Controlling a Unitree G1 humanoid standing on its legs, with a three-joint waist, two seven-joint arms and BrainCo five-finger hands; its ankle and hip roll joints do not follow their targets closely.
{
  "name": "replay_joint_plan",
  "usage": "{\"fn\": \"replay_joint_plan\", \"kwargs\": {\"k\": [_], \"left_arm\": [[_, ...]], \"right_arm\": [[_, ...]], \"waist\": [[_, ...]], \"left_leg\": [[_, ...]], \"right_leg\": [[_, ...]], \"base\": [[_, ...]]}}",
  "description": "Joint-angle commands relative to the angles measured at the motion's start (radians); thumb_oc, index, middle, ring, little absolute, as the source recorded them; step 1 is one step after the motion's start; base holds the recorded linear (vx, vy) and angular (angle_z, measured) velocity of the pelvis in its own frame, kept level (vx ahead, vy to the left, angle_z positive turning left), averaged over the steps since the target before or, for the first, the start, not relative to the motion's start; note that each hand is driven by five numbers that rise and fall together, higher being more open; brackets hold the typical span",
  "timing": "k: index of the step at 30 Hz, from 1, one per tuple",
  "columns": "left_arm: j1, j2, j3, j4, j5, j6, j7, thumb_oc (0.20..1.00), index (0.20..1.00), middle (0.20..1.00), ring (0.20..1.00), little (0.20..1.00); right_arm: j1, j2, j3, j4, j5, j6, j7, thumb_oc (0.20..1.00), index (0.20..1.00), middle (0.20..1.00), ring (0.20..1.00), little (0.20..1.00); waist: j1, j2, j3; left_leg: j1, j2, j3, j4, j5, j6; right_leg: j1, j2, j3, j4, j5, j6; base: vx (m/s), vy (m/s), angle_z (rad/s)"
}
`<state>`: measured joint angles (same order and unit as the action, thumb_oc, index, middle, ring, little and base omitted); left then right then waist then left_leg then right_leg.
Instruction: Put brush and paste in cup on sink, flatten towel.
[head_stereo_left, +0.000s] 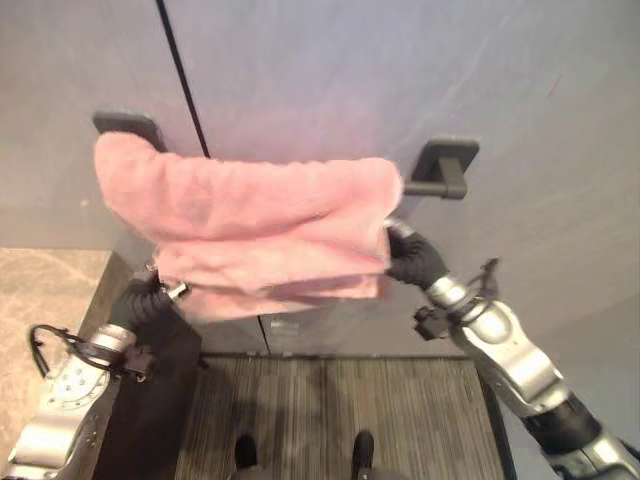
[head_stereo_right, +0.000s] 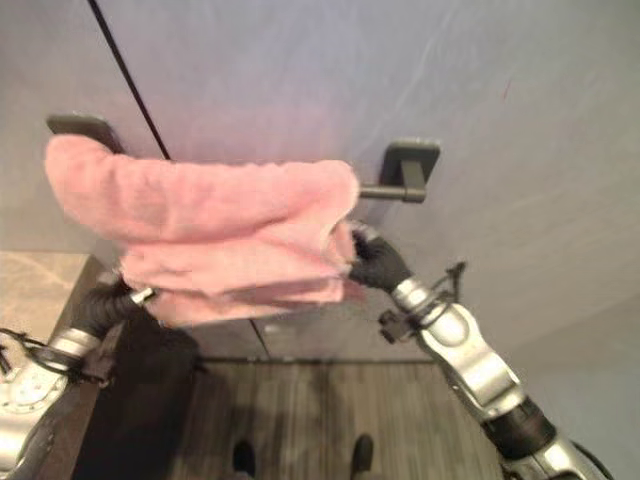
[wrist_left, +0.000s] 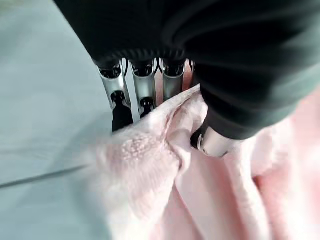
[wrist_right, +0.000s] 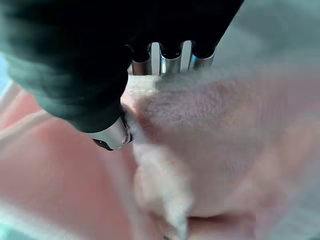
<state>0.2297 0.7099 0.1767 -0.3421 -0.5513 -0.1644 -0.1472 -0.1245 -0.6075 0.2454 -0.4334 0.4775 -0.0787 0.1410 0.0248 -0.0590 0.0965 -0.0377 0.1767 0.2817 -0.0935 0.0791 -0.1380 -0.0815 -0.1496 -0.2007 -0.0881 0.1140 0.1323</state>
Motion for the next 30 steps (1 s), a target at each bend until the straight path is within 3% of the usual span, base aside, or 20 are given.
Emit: {"fn": "replay_joint_plan", "kwargs": {"k": [1,3,4,5,7,8,9,10,11,13,14,16,17,19,20,22,25,27,29,30], "left_arm": [[-0.046,-0.013,-0.063,0.015,-0.22,-0.057,-0.12,0.2,0.2,0.2,0.2,0.2],[-0.01,0.04,-0.115,0.022,-0.193,-0.041,-0.169,0.2,0.2,0.2,0.2,0.2],[0.024,0.137,-0.148,0.034,-0.036,-0.045,-0.171,0.2,0.2,0.2,0.2,0.2],[0.001,0.155,-0.189,0.08,0.041,-0.058,-0.127,0.2,0.2,0.2,0.2,0.2],[-0.042,0.18,-0.187,0.011,0.047,-0.067,-0.122,0.2,0.2,0.2,0.2,0.2],[-0.044,0.166,-0.193,-0.004,-0.058,-0.06,-0.157,0.2,0.2,0.2,0.2,0.2],[-0.044,0.166,-0.193,-0.004,-0.059,-0.06,-0.157,0.2,0.2,0.2,0.2,0.2],[-0.042,0.076,-0.329,0.174,-0.174,-0.014,-0.162,0.2,0.2,0.2,0.2,0.2],[-0.071,0.113,-0.356,0.182,0.031,-0.028,-0.132,0.2,0.2,0.2,0.2,0.2],[-0.089,0.148,-0.338,0.098,0.083,-0.042,-0.123,0.2,0.2,0.2,0.2,0.2],[-0.091,0.117,-0.329,0.032,-0.152,-0.027,-0.191,0.2,0.2,0.2,0.2,0.2],[-0.097,0.061,-0.38,0.101,-0.174,-0.024,-0.176,0.2,0.2,0.2,0.2,0.2],[-0.097,0.079,-0.349,0.009,-0.133,-0.042,-0.191,0.2,0.2,0.2,0.2,0.2],[-0.089,0.014,-0.317,-0.053,-0.297,-0.029,-0.244,0.2,0.2,0.2,0.2,0.2],[-0.091,-0.07,-0.344,-0.015,-0.385,-0.013,-0.256,0.2,0.2,0.2,0.2,0.2],[-0.074,-0.1,-0.363,0.052,-0.301,-0.033,-0.221,0.2,0.2,0.2,0.2,0.2],[-0.079,-0.021,-0.369,0.049,-0.159,-0.071,-0.176,0.2,0.2,0.2,0.2,0.2],[-0.092,-0.009,-0.34,-0.038,-0.234,-0.064,-0.226,0.2,0.2,0.2,0.2,0.2],[-0.077,-0.071,-0.374,0.037,-0.318,-0.03,-0.24,0.2,0.2,0.2,0.2,0.2],[-0.068,-0.08,-0.387,0.071,-0.289,-0.032,-0.232,0.2,0.2,0.2,0.2,0.2]], "right_arm": [[0.073,0.044,0.004,-0.062,0.254,-0.128,0.158,0.2,0.2,0.2,0.2,0.2],[0.111,0.062,0.024,-0.038,0.273,-0.099,0.182,0.2,0.2,0.2,0.2,0.2],[0.129,0.06,0.035,0.021,0.17,-0.089,0.144,0.2,0.2,0.2,0.2,0.2],[0.112,0.064,0.057,0.083,0.058,-0.09,0.067,0.2,0.2,0.2,0.2,0.2],[0.1,0.034,-0.001,0.013,-0.011,-0.12,0.026,0.2,0.2,0.2,0.2,0.2],[0.124,0.046,0.008,-0.003,0.177,-0.116,0.108,0.2,0.2,0.2,0.2,0.2],[0.124,0.046,0.007,-0.003,0.179,-0.116,0.109,0.2,0.2,0.2,0.2,0.2],[0.19,0.043,0.037,0.033,0.222,-0.108,0.13,0.2,0.2,0.2,0.2,0.2],[0.16,0.063,0.045,0.084,0.152,-0.082,0.063,0.2,0.2,0.2,0.2,0.2],[0.13,0.064,0.03,0.063,0.099,-0.111,0.045,0.2,0.2,0.2,0.2,0.2],[0.132,0.071,0.027,-0.007,0.298,-0.122,0.149,0.2,0.2,0.2,0.2,0.2],[0.153,0.1,0.04,0.015,0.307,-0.129,0.111,0.2,0.2,0.2,0.2,0.2],[0.146,0.122,0.029,0.002,0.311,-0.135,0.118,0.2,0.2,0.2,0.2,0.2],[0.164,0.146,0.023,-0.068,0.424,-0.166,0.18,0.2,0.2,0.2,0.2,0.2],[0.185,0.159,0.027,-0.087,0.443,-0.171,0.188,0.2,0.2,0.2,0.2,0.2],[0.194,0.192,0.016,-0.057,0.404,-0.166,0.159,0.2,0.2,0.2,0.2,0.2],[0.174,0.204,0.032,0.005,0.347,-0.181,0.091,0.2,0.2,0.2,0.2,0.2],[0.176,0.204,0.018,-0.051,0.401,-0.173,0.149,0.2,0.2,0.2,0.2,0.2],[0.214,0.185,0.029,-0.068,0.428,-0.176,0.17,0.2,0.2,0.2,0.2,0.2],[0.222,0.185,0.028,-0.055,0.414,-0.167,0.166,0.2,0.2,0.2,0.2,0.2]], "waist": [[-0.021,-0.017,-0.046],[-0.024,-0.014,-0.049],[-0.034,-0.008,-0.049],[-0.04,-0.003,-0.048],[-0.044,0.005,-0.044],[-0.044,0.002,-0.043],[-0.044,0.001,-0.045],[-0.052,-0.003,-0.047],[-0.051,0.001,-0.047],[-0.049,0.005,-0.049],[-0.053,0.003,-0.052],[-0.057,0.003,-0.059],[-0.053,0.006,-0.06],[-0.054,0.005,-0.064],[-0.057,0.003,-0.069],[-0.056,0.01,-0.077],[-0.056,0.026,-0.078],[-0.058,0.03,-0.082],[-0.064,0.03,-0.086],[-0.065,0.03,-0.087]], "left_leg": [[-0.02,0.005,-0.042,0.006,-0.027,0.011],[-0.028,0.003,-0.04,0.006,-0.026,0.013],[-0.027,0.002,-0.035,0.006,-0.026,0.012],[-0.023,0.002,-0.031,0.006,-0.025,0.011],[-0.029,0.003,-0.032,0.006,-0.02,0.01],[-0.029,0.004,-0.034,0.006,-0.021,0.009],[-0.033,0.003,-0.034,0.006,-0.019,0.009],[-0.037,0.002,-0.038,0.006,-0.017,0.01],[-0.038,0.002,-0.039,0.006,-0.017,0.01],[-0.041,0.002,-0.041,0.006,-0.015,0.011],[-0.042,0.002,-0.041,0.006,-0.014,0.01],[-0.04,0.001,-0.042,0.006,-0.012,0.011],[-0.036,0.003,-0.041,0.006,-0.013,0.01],[-0.031,0.006,-0.04,0.006,-0.016,0.007],[-0.028,0.006,-0.04,0.006,-0.016,0.007],[-0.026,0.005,-0.04,0.006,-0.016,0.009],[-0.014,0.006,-0.041,0.006,-0.017,0.008],[-0.009,0.005,-0.04,0.006,-0.017,0.006],[-0.005,0.004,-0.037,0.006,-0.017,0.007],[-0.002,0.004,-0.036,0.006,-0.018,0.008]], "right_leg": [[-0.006,-0.132,-0.039,0.001,0.03,0.097],[-0.015,-0.134,-0.035,0.001,0.035,0.097],[-0.017,-0.135,-0.031,0.001,0.038,0.099],[-0.015,-0.133,-0.028,0.001,0.038,0.101],[-0.021,-0.133,-0.026,0.001,0.041,0.103],[-0.021,-0.133,-0.027,0.001,0.038,0.104],[-0.024,-0.134,-0.027,0.001,0.04,0.103],[-0.025,-0.134,-0.028,0.001,0.041,0.103],[-0.023,-0.132,-0.027,0.001,0.041,0.103],[-0.026,-0.133,-0.024,0.001,0.043,0.101],[-0.026,-0.133,-0.022,0.001,0.039,0.102],[-0.028,-0.133,-0.021,0.001,0.039,0.1],[-0.024,-0.132,-0.019,0.001,0.037,0.097],[-0.017,-0.131,-0.022,0.001,0.031,0.096],[-0.015,-0.131,-0.023,0.001,0.029,0.095],[-0.012,-0.132,-0.025,0.001,0.03,0.093],[0.005,-0.133,-0.027,0.001,0.028,0.091],[0.007,-0.133,-0.024,0.001,0.025,0.092],[0.006,-0.131,-0.022,0.001,0.025,0.09],[0.007,-0.131,-0.022,0.001,0.025,0.089]], "base": [[-0.03,0.005,0.04],[-0.04,0.012,0.06],[-0.03,0.024,-0.05],[-0.04,0.024,-0.1],[-0.05,0.02,-0.1],[-0.04,0.012,-0.01],[-0.04,-0.019,0.03],[-0.05,-0.017,0.03],[-0.05,-0.015,0.02],[-0.01,-0.001,0.03],[0.0,0.0,0.0],[0.0,-0.005,0.03],[0.01,-0.016,0.04],[0.0,-0.017,-0.02],[0.0,0.0,0.0],[0.0,-0.022,0.07],[-0.01,0.002,-0.04],[0.0,0.0,0.0],[0.0,0.0,0.0],[0.0,0.0,0.0]]}}
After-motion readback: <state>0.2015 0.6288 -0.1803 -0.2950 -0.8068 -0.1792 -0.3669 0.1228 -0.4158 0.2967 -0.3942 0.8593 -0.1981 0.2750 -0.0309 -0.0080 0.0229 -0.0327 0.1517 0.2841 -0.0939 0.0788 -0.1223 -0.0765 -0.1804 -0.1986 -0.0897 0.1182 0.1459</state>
